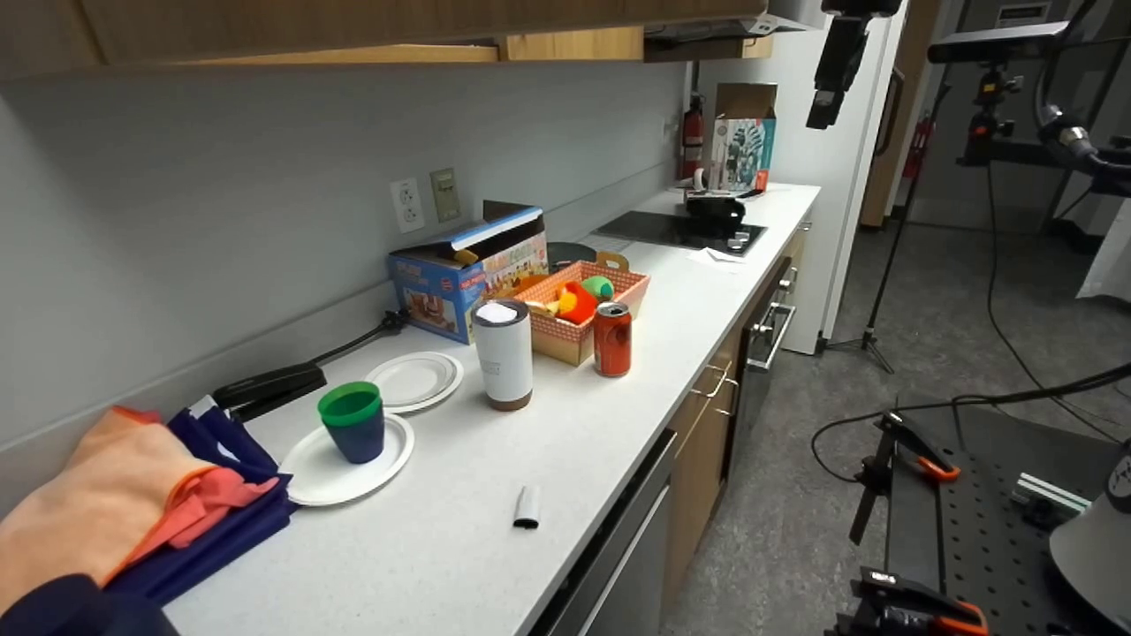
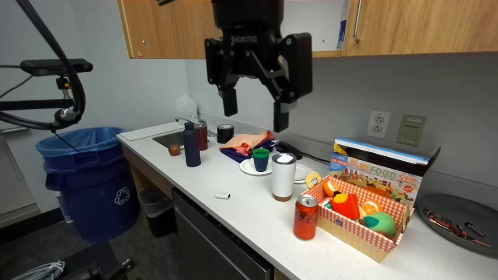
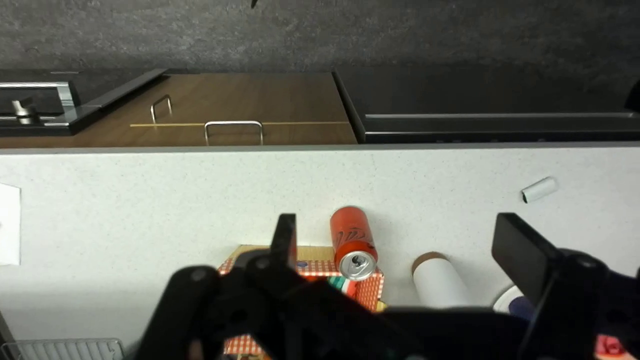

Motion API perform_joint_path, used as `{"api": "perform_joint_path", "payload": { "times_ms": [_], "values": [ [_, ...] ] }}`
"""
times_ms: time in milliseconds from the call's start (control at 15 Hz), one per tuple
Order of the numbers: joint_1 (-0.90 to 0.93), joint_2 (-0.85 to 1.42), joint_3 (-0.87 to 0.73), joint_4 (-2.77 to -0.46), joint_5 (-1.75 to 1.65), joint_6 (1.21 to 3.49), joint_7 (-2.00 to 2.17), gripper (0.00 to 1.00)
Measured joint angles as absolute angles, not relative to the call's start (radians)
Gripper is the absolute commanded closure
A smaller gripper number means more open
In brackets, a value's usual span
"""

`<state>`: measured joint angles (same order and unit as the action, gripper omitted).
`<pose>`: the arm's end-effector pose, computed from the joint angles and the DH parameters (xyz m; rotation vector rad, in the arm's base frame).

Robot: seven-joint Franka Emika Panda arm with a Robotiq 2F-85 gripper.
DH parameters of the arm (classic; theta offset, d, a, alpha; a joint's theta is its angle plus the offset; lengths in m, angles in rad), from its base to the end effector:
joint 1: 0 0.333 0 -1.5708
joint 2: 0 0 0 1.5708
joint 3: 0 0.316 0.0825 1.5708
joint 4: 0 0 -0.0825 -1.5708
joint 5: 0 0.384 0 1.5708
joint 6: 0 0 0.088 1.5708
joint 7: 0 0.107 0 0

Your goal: Close the top left cabinet door

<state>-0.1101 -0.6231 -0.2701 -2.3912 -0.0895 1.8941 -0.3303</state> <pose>0.3465 -0.1604 0.5384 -3.1049 -0.0222 -0.1971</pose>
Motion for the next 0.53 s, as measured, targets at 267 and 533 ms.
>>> {"api": "perform_joint_path", "payload": {
  "times_ms": [267,533],
  "values": [
    [-0.093,-0.743,-0.120,-2.423,-0.078,1.755,-0.242,0.00],
    [-0.058,-0.802,-0.065,-2.437,-0.067,1.716,-0.204,0.00]
  ]
}}
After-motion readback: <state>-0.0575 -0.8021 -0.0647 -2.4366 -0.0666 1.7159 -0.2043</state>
